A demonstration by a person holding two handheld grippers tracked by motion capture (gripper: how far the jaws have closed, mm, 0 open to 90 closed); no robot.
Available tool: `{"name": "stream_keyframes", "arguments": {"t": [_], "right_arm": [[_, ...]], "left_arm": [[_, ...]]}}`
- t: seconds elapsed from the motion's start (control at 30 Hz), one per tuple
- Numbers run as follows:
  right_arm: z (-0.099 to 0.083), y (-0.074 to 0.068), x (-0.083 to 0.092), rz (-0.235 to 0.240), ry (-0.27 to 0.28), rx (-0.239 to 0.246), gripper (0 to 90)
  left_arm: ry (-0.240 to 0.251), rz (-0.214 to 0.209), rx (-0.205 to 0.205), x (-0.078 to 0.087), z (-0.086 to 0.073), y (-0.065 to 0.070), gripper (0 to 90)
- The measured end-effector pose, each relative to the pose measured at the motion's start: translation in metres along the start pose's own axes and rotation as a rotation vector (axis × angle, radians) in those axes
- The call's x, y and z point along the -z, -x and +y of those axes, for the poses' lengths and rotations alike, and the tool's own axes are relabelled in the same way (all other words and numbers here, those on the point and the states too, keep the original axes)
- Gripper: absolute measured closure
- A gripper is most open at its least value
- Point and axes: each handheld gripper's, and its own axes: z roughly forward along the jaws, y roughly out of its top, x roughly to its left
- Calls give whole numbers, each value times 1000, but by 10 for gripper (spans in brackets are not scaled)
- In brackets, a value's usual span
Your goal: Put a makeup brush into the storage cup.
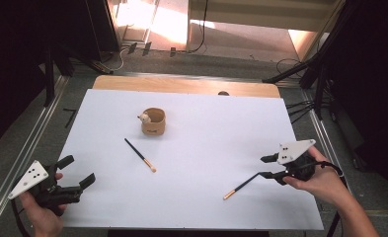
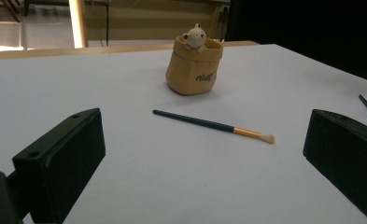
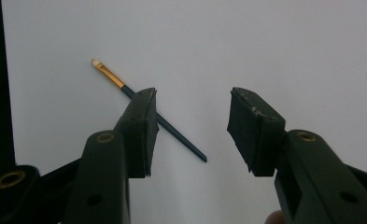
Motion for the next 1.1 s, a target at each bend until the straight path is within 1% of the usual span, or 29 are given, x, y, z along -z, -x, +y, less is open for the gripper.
{"name": "stream_keyframes", "arguments": {"t": [0.03,0.07,0.1,0.13,0.2,0.27,0.33,0.37,0.4,0.43,0.47,0.5,0.53,0.63,0.67,0.7,0.77,0.8,0.83,0.9,0.93,0.97,1.1], "right_arm": [[0,0,0,0,0,0,535],[1,0,-2,14,-10,9,535],[4,0,-7,30,-38,29,540],[4,0,-7,30,-38,29,540],[7,1,-12,39,-59,50,537],[9,2,-15,43,-78,54,539],[10,4,-18,48,-93,76,540],[10,4,-18,48,-93,76,540],[10,5,-21,51,-99,93,527],[10,5,-21,51,-99,93,527],[10,5,-23,52,-91,119,530],[10,5,-23,52,-91,119,530],[9,5,-26,75,-93,139,550],[10,4,-32,99,-132,189,589],[10,4,-32,99,-132,189,589],[11,4,-34,110,-161,197,608],[12,3,-36,125,-188,213,631],[12,3,-37,123,-201,223,636],[12,3,-37,123,-201,223,636],[13,4,-40,132,-222,243,649],[13,4,-43,135,-238,264,661],[13,4,-43,135,-238,264,661],[14,4,-50,142,-268,295,682]], "left_arm": [[0,0,0,0,0,0,0],[1,0,0,0,0,0,0],[-1,-1,1,0,0,0,0],[-1,-1,1,0,0,0,0],[-1,-3,2,-1,0,0,0],[-2,-4,1,-1,0,1,0],[-1,-6,1,-1,0,1,0],[-1,-6,1,-1,0,1,0],[-5,-5,1,-1,0,1,0],[-5,-5,1,-1,0,1,0],[-3,-7,2,-1,0,1,0],[-3,-7,2,-1,0,1,0],[-3,-7,2,-1,0,1,0],[-4,-7,2,-1,0,1,0],[-4,-8,3,-1,0,1,0],[-1,-8,3,-1,0,1,0],[-2,-8,3,-1,0,1,0],[-5,-8,0,-2,0,1,0],[-5,-8,0,-2,0,1,0],[-6,-4,1,-2,0,1,0],[-5,-4,2,-2,0,1,0],[-5,-4,2,-2,0,1,0],[-6,-3,1,-1,0,1,0]]}}
